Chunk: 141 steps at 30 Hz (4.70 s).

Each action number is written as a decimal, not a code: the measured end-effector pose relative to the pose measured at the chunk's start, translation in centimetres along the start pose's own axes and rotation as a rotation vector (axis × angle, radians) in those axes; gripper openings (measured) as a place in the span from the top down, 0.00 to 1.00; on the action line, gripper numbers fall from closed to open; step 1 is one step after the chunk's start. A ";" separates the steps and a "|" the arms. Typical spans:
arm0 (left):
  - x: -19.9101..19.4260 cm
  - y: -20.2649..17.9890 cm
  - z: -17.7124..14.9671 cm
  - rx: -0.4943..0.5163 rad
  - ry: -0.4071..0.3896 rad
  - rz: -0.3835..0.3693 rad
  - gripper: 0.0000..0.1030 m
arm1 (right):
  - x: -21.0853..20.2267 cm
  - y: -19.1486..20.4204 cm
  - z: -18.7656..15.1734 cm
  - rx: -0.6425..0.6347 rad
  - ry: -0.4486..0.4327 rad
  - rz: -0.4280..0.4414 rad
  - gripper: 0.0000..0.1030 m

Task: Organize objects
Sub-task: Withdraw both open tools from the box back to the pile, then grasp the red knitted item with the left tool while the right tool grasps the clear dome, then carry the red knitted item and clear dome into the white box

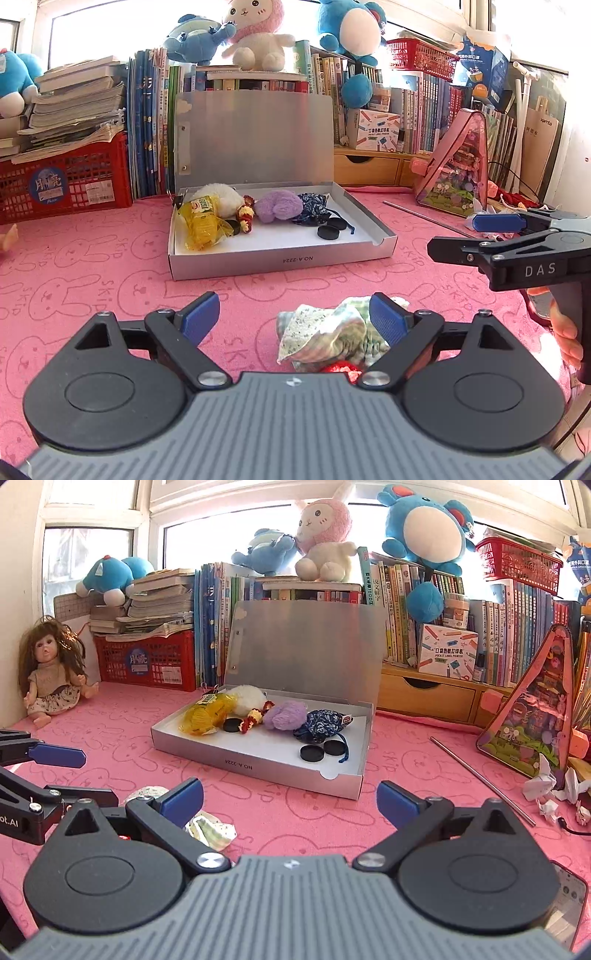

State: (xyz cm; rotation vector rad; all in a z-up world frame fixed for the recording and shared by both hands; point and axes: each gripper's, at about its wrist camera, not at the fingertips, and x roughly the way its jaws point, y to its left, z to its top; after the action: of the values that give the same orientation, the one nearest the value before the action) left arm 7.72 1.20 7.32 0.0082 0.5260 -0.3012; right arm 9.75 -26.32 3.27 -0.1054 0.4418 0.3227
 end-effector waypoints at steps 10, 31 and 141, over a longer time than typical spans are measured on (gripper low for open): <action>-0.1 -1.0 -3.8 -0.069 0.081 -0.053 0.12 | -1.3 1.4 -4.2 -0.061 0.040 0.011 0.00; 0.4 -2.2 -5.8 -0.192 0.134 -0.021 0.51 | -1.5 2.0 -7.3 -0.076 0.083 0.086 0.00; 18.4 8.2 7.6 -0.116 0.122 0.176 0.56 | 18.2 -6.0 3.9 0.348 0.253 -0.033 0.68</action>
State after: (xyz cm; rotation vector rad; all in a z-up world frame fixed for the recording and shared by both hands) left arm 28.93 3.22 4.26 -0.0402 0.6590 -0.0983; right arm 28.88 -26.19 -1.00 0.1883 0.7397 0.1958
